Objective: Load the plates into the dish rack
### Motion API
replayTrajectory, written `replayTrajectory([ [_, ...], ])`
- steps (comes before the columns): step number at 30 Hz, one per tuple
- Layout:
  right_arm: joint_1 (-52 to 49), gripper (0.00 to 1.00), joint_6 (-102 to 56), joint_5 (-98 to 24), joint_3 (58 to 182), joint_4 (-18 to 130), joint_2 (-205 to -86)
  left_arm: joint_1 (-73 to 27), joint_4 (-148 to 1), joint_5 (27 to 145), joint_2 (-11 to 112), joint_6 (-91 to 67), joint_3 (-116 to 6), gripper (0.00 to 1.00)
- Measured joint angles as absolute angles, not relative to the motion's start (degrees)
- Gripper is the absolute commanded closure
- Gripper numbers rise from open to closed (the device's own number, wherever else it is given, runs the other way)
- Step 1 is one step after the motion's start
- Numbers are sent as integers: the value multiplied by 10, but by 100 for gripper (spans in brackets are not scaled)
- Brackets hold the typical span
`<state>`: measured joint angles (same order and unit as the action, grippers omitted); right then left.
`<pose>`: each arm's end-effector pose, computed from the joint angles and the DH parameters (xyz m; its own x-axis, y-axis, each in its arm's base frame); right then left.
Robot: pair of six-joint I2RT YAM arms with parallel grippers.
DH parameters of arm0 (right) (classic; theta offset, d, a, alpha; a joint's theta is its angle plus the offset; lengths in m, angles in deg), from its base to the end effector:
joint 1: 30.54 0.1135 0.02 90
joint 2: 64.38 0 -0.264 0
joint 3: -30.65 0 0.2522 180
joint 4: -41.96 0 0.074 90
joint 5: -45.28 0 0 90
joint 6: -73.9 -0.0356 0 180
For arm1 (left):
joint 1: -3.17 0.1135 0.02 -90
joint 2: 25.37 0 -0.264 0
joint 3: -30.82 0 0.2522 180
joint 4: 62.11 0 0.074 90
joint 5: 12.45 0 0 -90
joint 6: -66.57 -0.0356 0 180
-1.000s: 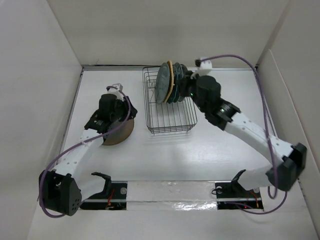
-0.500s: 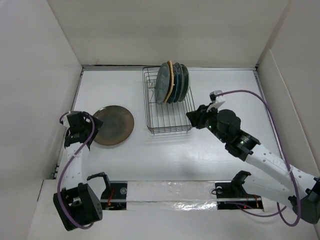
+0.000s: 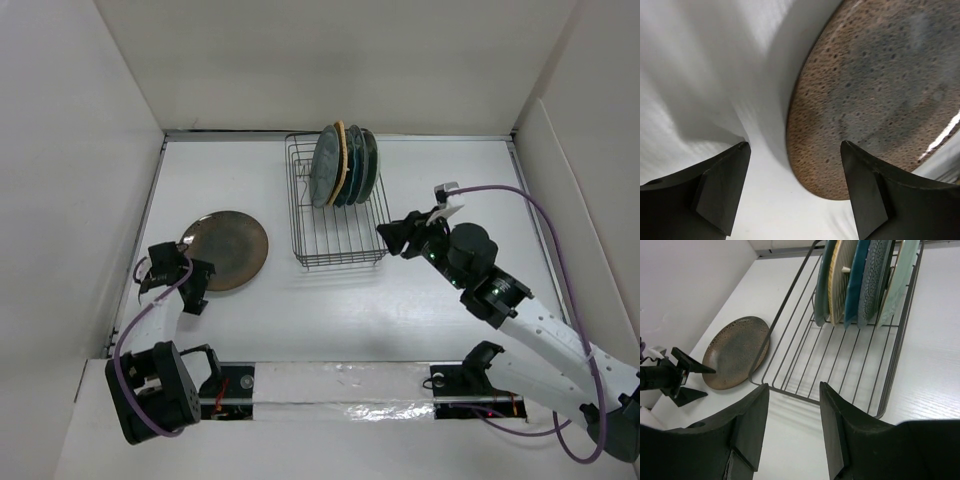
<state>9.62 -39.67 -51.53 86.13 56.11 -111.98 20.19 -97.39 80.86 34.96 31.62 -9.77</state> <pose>0.1560 0.1261 0.3311 -0.2965 0.2693 -0.9163 -0.4710 0.7934 0.3856 0.1818 0.0535 0.1680 -0.2352 -0.9278 -0.2896 -0.7914 0.3558 -0.4970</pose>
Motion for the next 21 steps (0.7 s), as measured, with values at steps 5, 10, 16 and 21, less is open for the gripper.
replayTrajectory([
  [5, 96, 50, -399, -507, 858, 552, -1117, 202, -883, 832, 362, 348, -74, 33],
  [10, 96, 50, -400, -507, 856, 552, -1112, 204, -750, 873, 374, 385, -22, 42],
  [16, 98, 50, -400, -517, 849, 552, -1092, 205, -627, 896, 392, 394, 36, 94],
  [21, 104, 50, -400, -527, 847, 552, -1088, 207, -516, 925, 421, 394, 69, 100],
])
